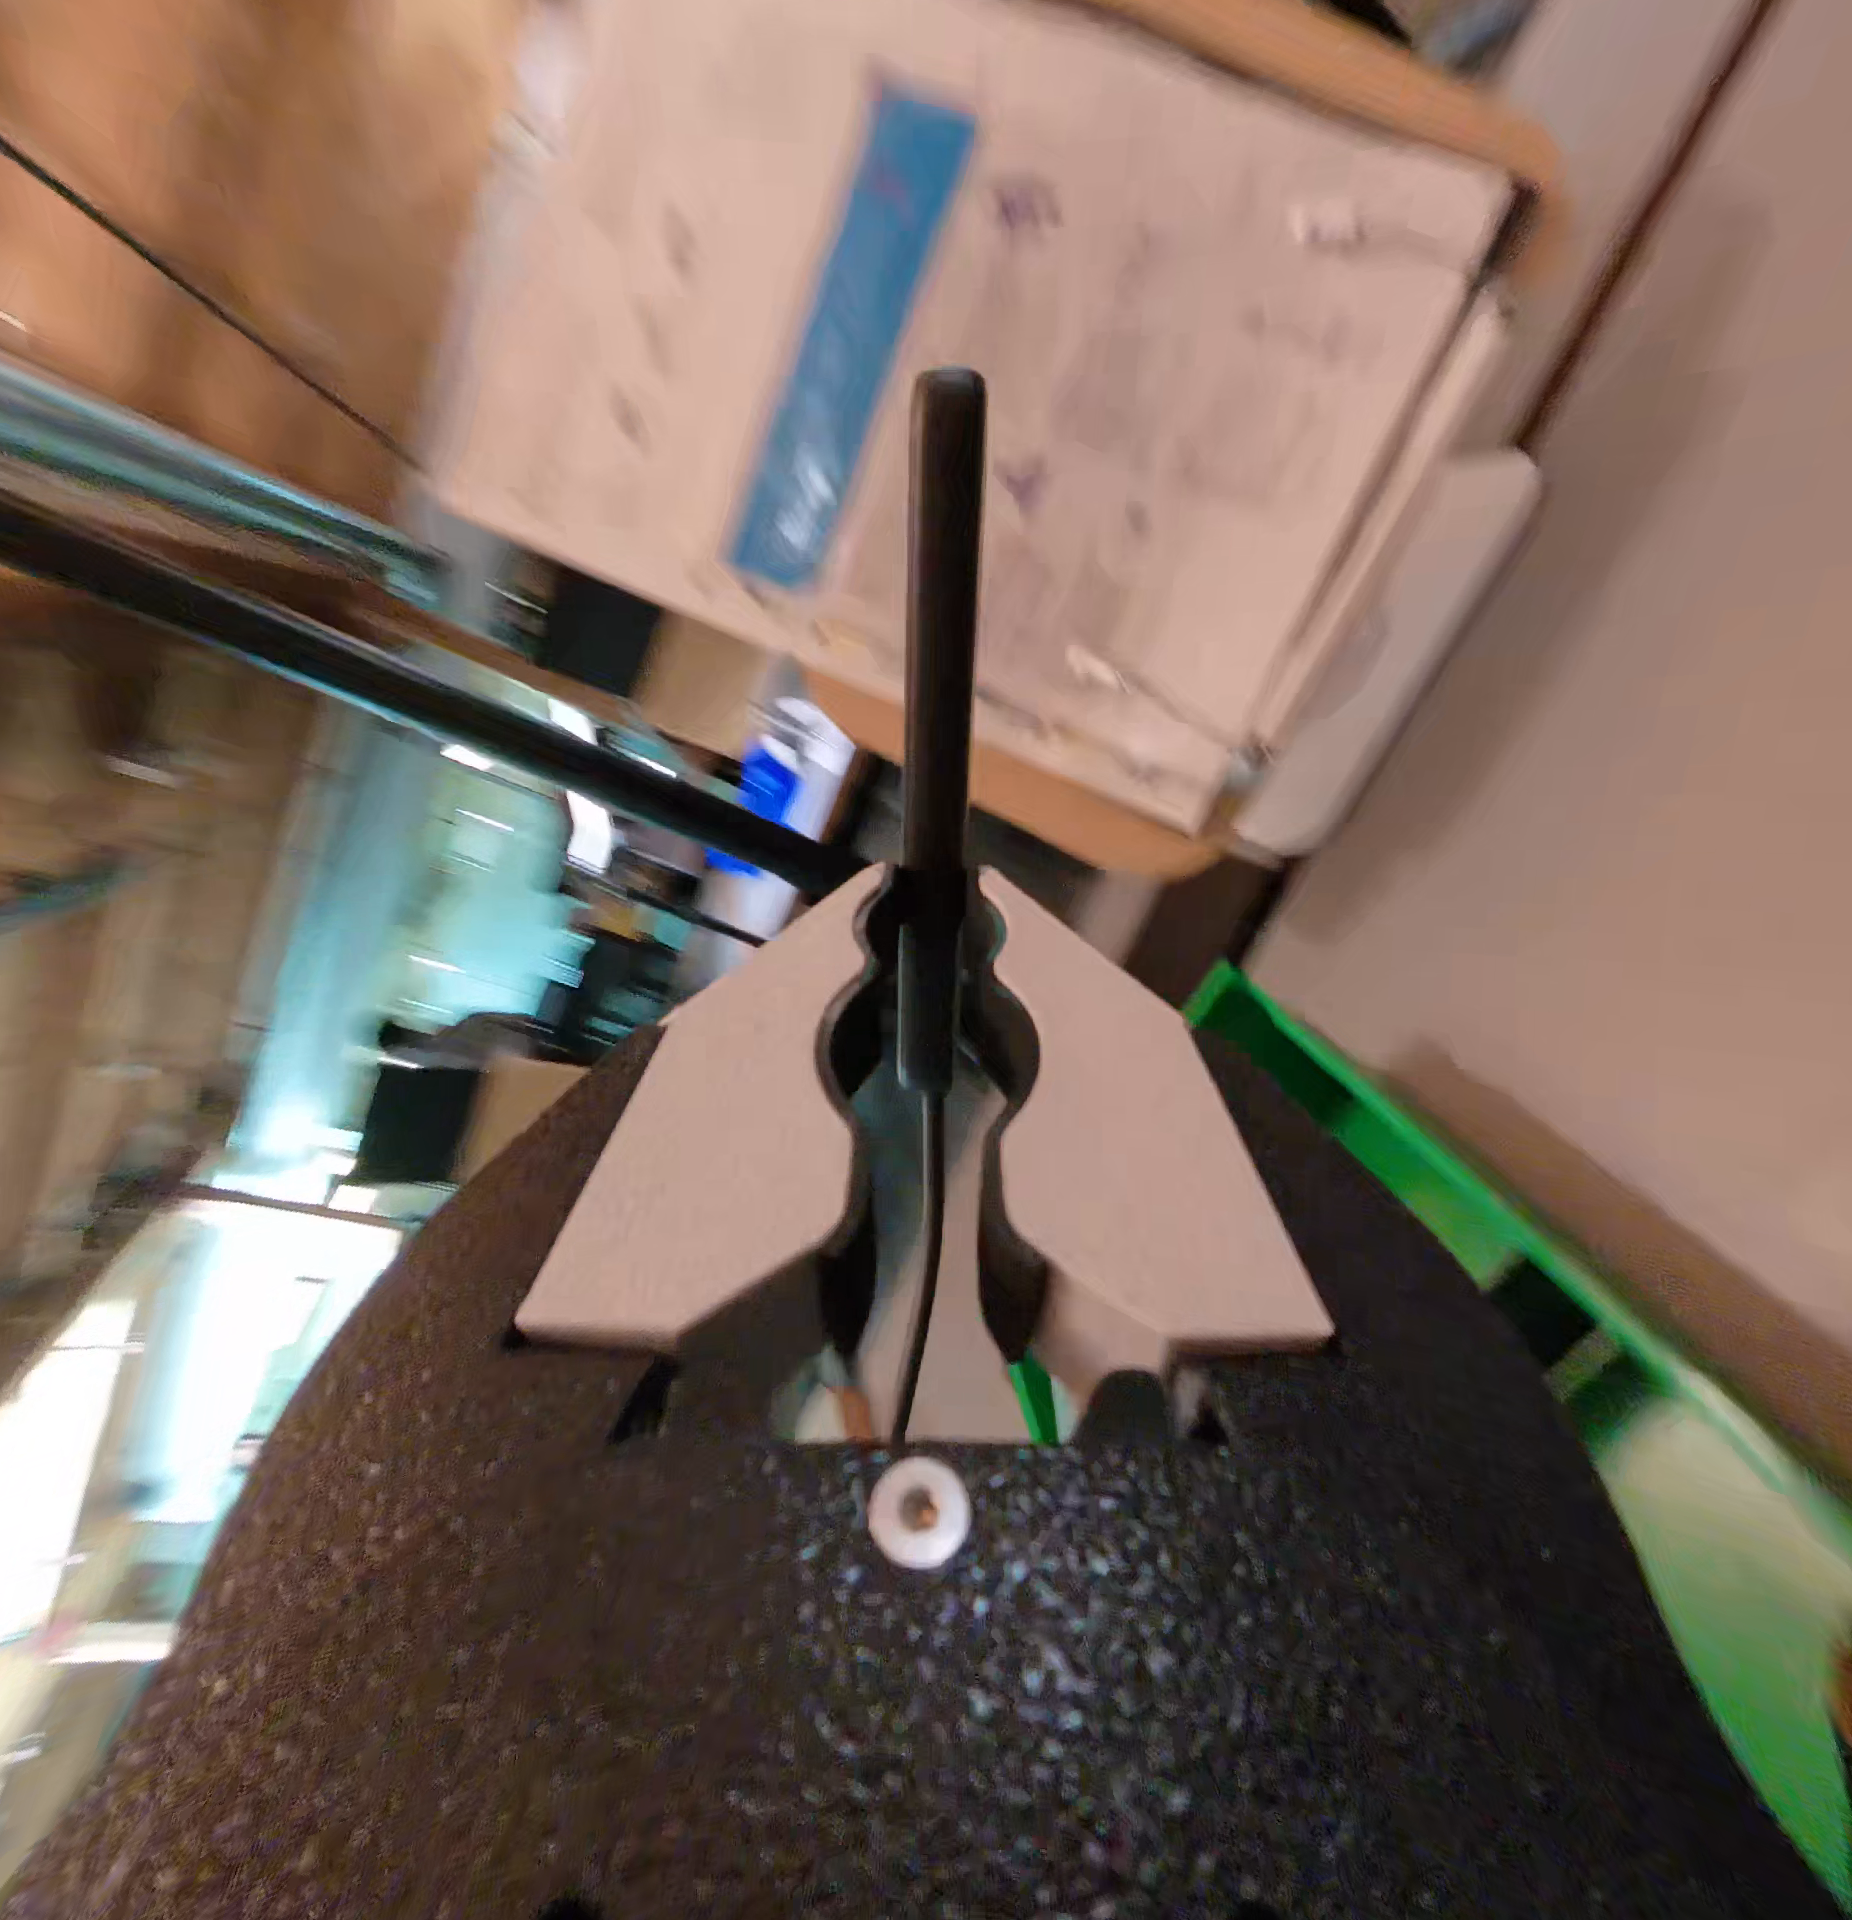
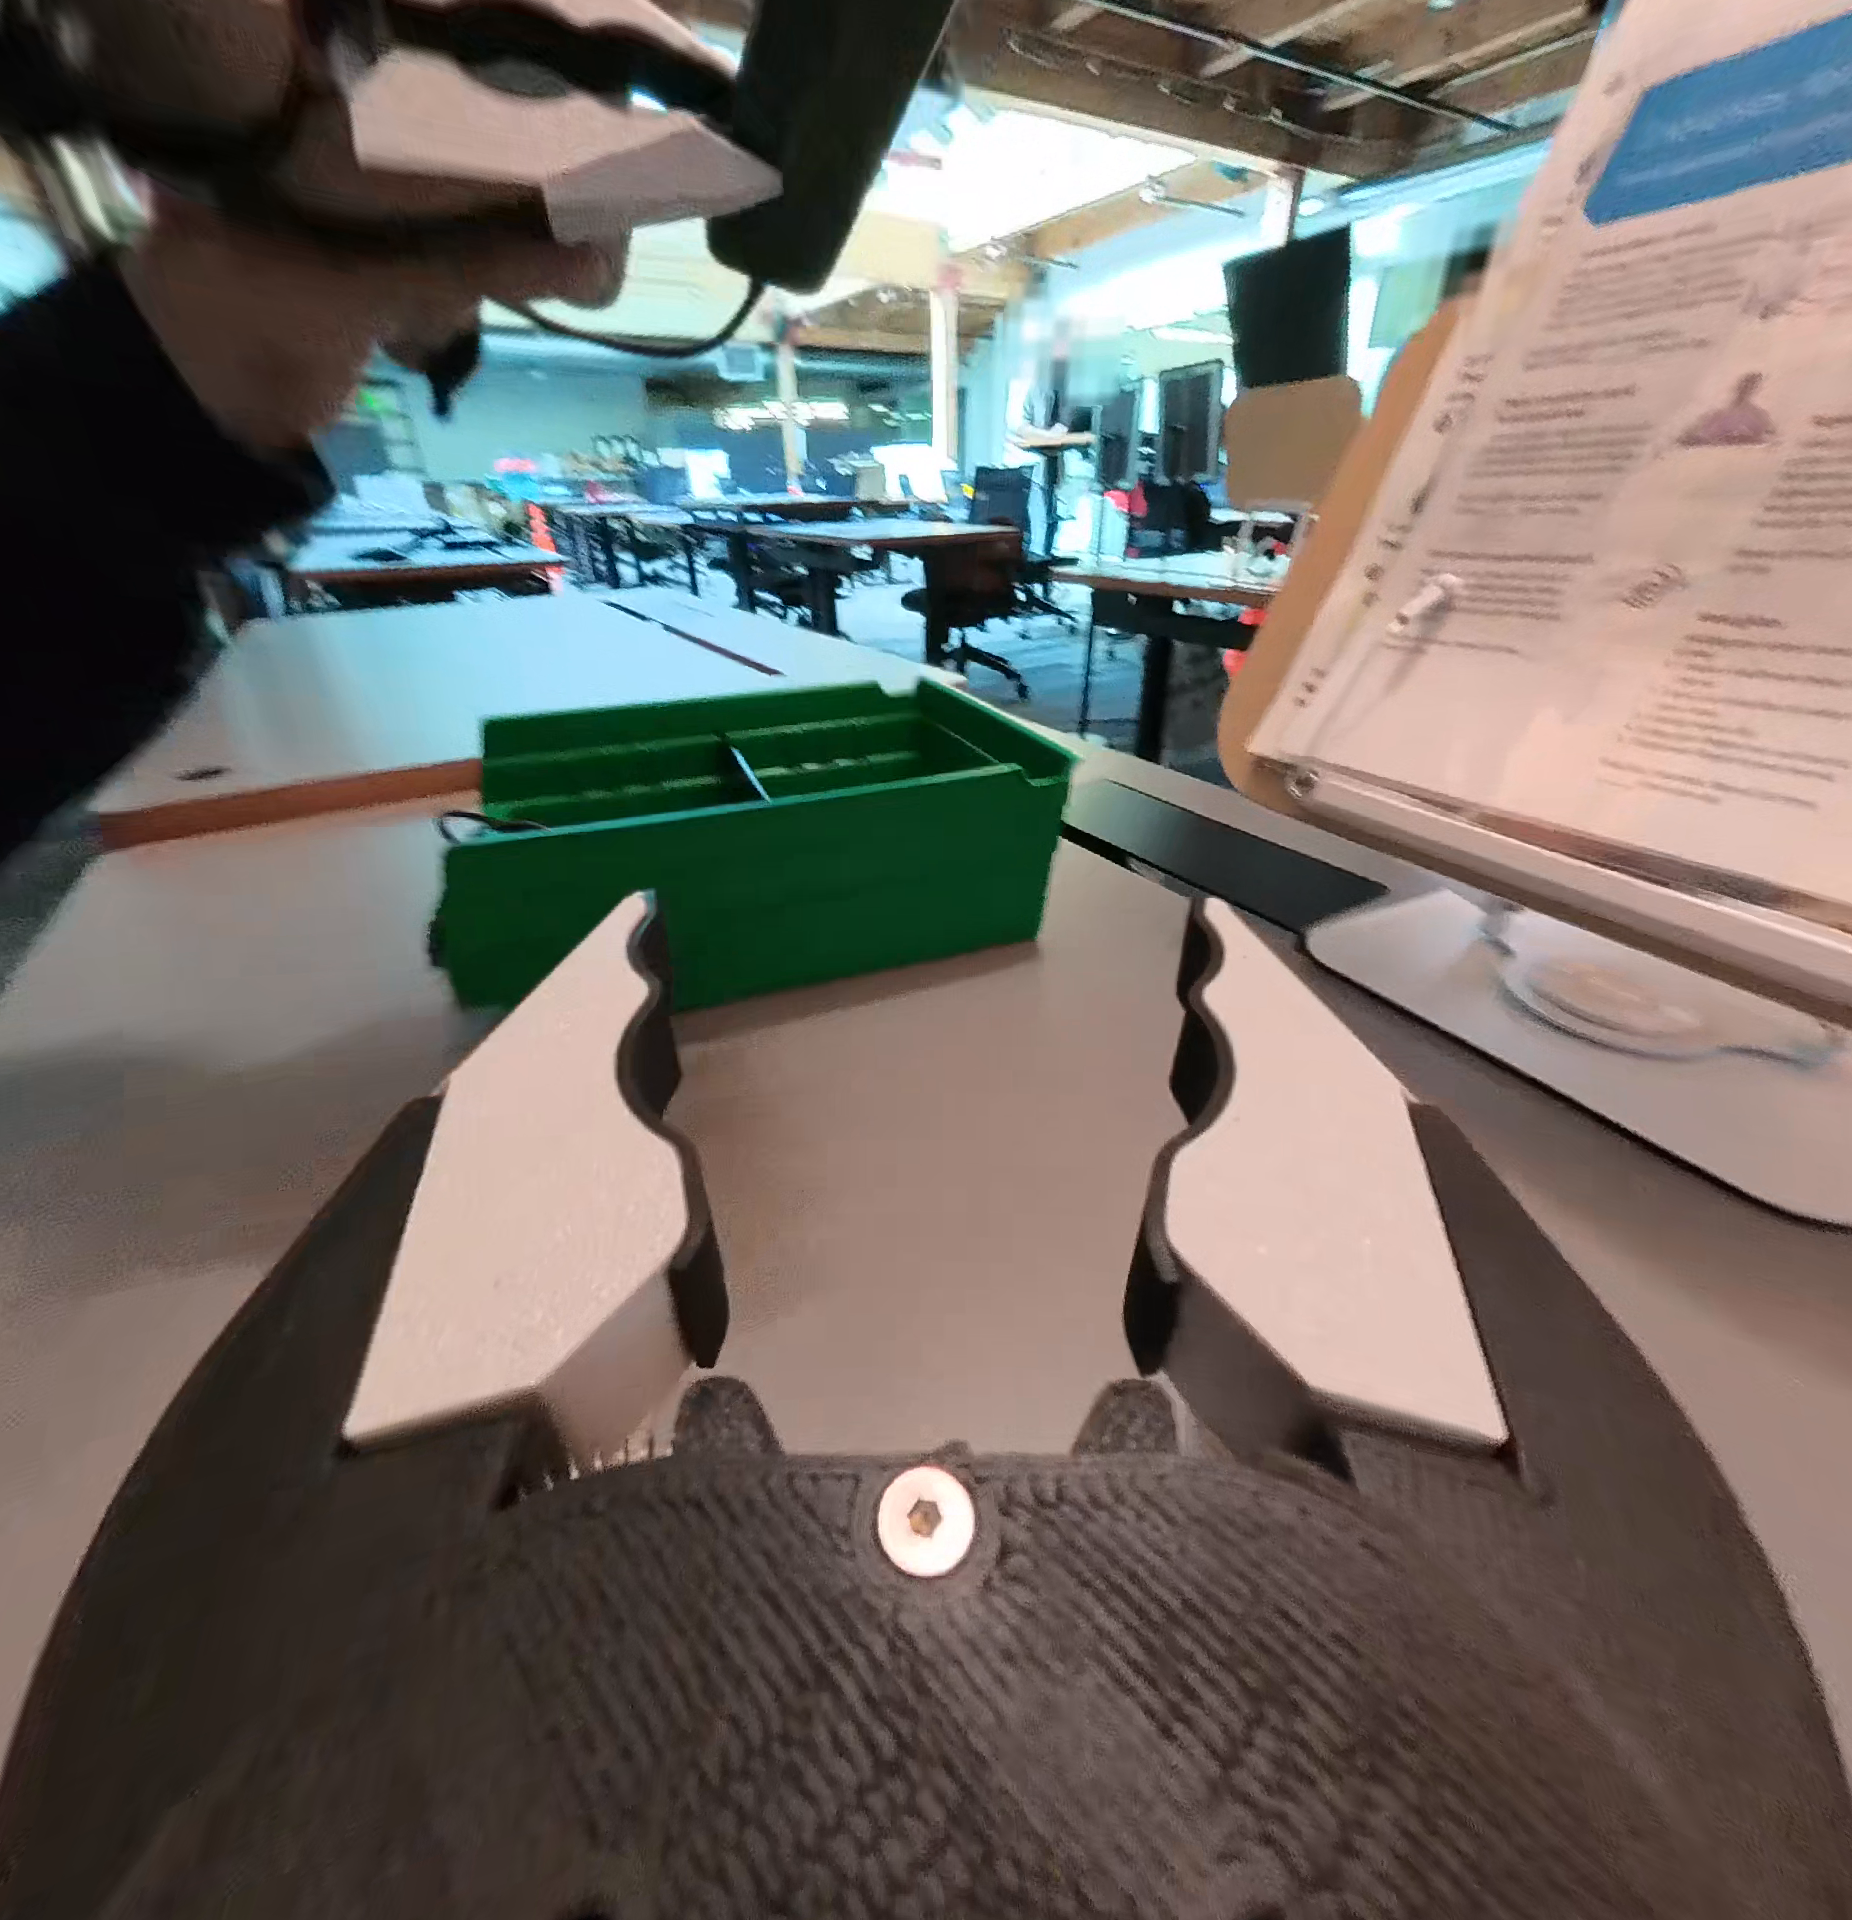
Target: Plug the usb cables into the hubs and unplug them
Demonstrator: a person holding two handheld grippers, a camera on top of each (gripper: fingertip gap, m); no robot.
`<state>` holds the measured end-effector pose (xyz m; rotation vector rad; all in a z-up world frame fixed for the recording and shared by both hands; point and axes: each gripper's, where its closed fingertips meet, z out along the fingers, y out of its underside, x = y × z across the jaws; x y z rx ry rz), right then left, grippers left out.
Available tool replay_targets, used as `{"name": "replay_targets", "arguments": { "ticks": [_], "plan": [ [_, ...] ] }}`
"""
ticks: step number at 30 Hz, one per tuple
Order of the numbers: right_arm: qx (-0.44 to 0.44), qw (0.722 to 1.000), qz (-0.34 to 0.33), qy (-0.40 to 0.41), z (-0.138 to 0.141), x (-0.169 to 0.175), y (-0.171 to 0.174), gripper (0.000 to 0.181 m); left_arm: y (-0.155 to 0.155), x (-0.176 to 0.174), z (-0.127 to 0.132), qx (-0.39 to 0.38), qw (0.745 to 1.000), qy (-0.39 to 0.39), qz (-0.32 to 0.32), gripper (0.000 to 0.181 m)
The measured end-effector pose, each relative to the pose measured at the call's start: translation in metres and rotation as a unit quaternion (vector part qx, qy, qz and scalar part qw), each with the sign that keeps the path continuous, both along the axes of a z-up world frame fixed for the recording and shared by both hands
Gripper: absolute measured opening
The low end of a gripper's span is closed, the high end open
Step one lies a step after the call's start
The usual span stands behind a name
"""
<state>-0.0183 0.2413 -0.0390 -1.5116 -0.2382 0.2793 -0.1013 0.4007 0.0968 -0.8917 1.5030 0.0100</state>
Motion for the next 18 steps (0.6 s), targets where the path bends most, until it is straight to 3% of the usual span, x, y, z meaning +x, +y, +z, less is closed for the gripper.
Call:
{"name": "replay_targets", "arguments": {
  "ticks": [3, 5, 8, 12, 16, 17, 18],
  "plan": [
    [0.028, 1.0, 0.015, 0.002, 0.017, 0.003, -0.009, 0.105, -0.071, 0.018, -0.005, 0.137, 0.987, -0.085, -0.02, 0.008],
    [0.05, 0.998, 0.017, 0.024, 0.024, 0.013, -0.02, 0.107, -0.113, 0.034, -0.033, 0.211, 0.971, -0.102, -0.039, 0.009],
    [0.058, 0.994, 0.063, 0.061, 0.021, 0.012, -0.036, 0.106, -0.151, 0.053, -0.077, 0.307, 0.945, -0.104, -0.048, 0.009],
    [0.044, 0.973, 0.148, 0.17, 0.019, 0.0, -0.048, 0.086, -0.169, 0.07, -0.109, 0.342, 0.932, -0.107, -0.052, 0.009],
    [-0.027, 0.943, 0.182, 0.277, 0.01, -0.004, -0.041, 0.07, -0.18, 0.077, -0.119, 0.4, 0.909, -0.107, -0.049, 0.009],
    [-0.04, 0.929, 0.2, 0.309, 0.01, -0.005, -0.042, 0.07, -0.182, 0.076, -0.12, 0.417, 0.902, -0.105, -0.05, 0.008],
    [-0.044, 0.911, 0.217, 0.348, 0.013, -0.004, -0.044, 0.059, -0.182, 0.075, -0.122, 0.428, 0.896, -0.103, -0.052, 0.008]
  ]
}}
